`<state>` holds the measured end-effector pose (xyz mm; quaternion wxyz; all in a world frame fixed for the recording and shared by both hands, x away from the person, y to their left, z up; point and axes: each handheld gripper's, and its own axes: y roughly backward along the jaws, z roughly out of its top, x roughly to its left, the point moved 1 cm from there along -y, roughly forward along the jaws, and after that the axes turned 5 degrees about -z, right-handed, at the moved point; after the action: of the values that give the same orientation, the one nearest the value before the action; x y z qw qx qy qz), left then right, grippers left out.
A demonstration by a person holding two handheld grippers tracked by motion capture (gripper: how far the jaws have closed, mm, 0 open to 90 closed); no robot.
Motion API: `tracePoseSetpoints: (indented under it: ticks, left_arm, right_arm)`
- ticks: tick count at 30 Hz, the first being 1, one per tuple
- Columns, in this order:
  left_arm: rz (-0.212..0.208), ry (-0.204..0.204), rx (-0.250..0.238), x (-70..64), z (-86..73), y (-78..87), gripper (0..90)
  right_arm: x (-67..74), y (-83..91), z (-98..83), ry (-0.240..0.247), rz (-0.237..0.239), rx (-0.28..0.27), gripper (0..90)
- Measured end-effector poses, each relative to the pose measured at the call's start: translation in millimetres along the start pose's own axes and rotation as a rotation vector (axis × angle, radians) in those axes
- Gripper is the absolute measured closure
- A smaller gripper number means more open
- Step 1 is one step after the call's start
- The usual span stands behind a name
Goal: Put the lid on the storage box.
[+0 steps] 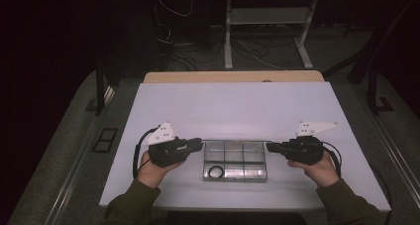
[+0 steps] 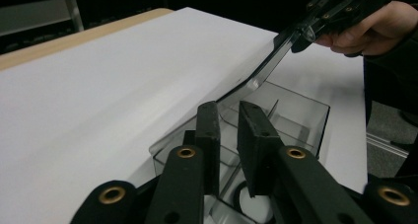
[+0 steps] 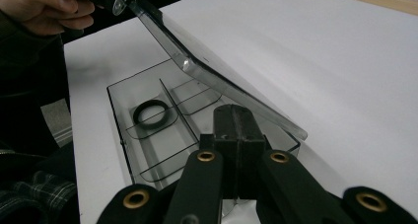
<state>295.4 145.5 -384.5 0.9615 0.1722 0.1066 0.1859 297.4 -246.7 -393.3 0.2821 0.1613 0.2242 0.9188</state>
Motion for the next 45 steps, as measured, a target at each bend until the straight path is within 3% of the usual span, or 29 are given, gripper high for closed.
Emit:
tracePoseSetpoints:
  ticks: [7,12,24,45]
  left_arm:
    - [-0.035,0.027,0.035,1.3,-10.0,0.5,88.8]
    - [-0.072,0.014,0.063,-2.0,-12.3,-6.8,88.9]
    - [-0.109,0.002,0.109,-5.6,-19.2,-14.7,88.9]
    - [-0.125,0.007,0.196,-6.6,-37.2,-19.1,88.9]
  right_arm:
    - [3.3,0.0,-3.4,0.007,0.006,0.006,89.5]
    - [6.2,0.0,-5.8,0.008,0.008,0.015,89.5]
    - [9.8,-1.5,-14.3,0.019,0.012,0.036,89.5]
    - [12.6,-9.7,-34.1,0.038,-0.012,0.114,89.5]
